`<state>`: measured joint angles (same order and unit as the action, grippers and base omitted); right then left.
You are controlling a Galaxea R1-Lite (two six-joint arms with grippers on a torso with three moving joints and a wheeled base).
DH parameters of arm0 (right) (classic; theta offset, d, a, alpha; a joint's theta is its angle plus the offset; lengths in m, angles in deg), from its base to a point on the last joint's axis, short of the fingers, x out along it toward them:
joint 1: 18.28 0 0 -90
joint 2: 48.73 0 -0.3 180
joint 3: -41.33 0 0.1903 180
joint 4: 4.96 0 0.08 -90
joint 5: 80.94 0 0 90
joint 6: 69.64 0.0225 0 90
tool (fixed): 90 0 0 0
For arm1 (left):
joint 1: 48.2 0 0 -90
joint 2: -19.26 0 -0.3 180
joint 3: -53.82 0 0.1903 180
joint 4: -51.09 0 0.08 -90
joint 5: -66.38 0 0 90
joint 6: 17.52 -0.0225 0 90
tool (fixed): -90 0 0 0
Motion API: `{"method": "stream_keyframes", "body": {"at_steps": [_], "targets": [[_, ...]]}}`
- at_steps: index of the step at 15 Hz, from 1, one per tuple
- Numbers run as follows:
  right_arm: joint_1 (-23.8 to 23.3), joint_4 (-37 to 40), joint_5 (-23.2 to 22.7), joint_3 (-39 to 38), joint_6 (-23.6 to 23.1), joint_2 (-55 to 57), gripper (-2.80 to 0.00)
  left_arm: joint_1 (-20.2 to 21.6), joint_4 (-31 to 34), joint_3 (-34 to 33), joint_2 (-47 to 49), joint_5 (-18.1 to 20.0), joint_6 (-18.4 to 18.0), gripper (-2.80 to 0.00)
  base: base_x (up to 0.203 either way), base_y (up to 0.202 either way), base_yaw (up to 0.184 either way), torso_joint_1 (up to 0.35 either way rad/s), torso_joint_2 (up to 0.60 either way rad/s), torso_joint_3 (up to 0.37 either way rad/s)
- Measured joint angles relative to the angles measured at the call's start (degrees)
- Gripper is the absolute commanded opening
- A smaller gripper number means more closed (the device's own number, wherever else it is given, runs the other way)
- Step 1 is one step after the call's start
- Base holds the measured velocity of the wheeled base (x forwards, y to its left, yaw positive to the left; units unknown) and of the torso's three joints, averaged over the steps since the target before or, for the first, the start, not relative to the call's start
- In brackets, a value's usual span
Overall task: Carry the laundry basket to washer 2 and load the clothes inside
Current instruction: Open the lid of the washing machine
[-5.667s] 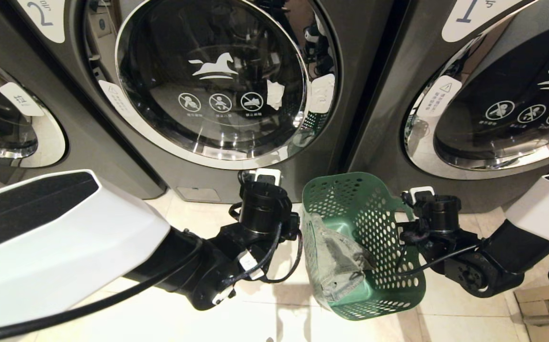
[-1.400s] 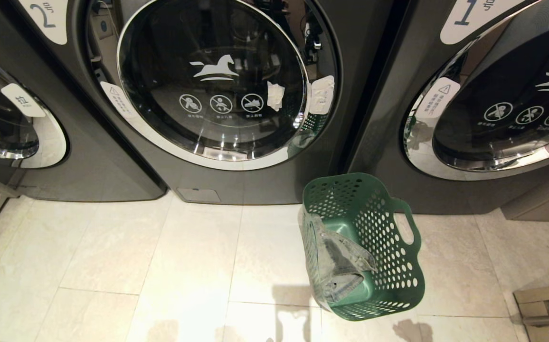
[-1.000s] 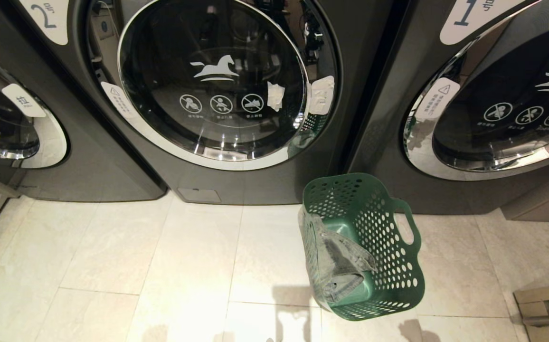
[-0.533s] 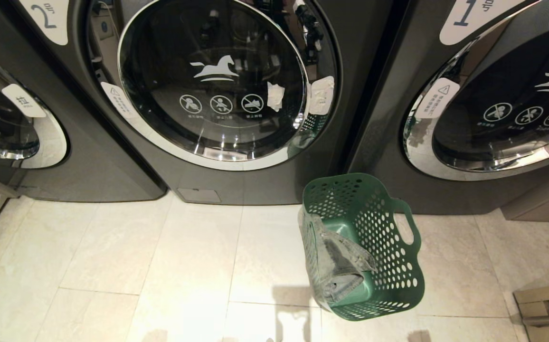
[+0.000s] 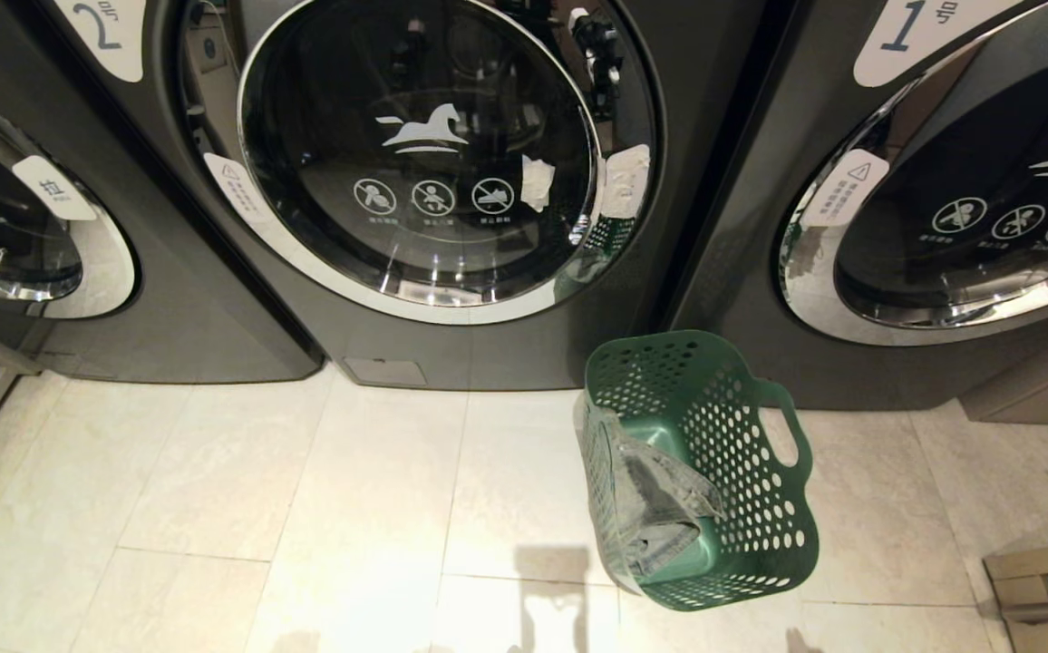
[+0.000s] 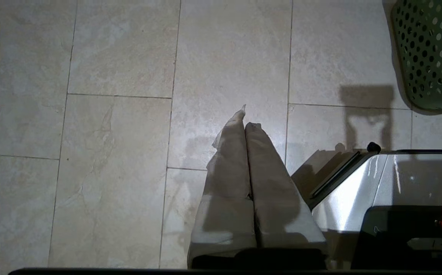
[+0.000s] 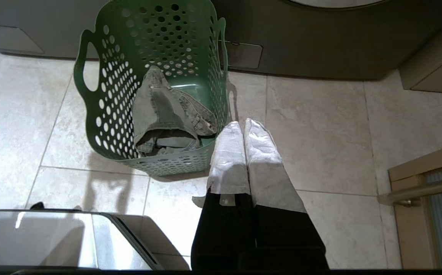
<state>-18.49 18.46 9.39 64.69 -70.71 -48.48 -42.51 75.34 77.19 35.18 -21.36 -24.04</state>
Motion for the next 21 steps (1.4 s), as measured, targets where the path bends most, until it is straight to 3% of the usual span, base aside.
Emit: {"method": "stream_keyframes", "body": {"at_steps": [12,16,21], "targets": [[0.0,0.1,0.0,0.1,-0.5,-0.4,-2.8,-0.6,0.0,0.0,-0.1,0.5,0.2,-2.8,0.0,0.0,0.0,0.0,0.0,0.0],[0.0,0.1,0.0,0.1,-0.7,-0.4,-2.8,-6.9,0.3,0.0,-1.6,0.2,0.3,-2.8,0.0,0.0,0.0,0.0,0.0,0.0],[0.0,0.1,0.1,0.1,-0.7,-0.4,-2.8,-6.3,0.1,0.1,-11.1,-0.5,1.2,-2.8,0.0,0.0,0.0,0.0,0.0,0.0]]}}
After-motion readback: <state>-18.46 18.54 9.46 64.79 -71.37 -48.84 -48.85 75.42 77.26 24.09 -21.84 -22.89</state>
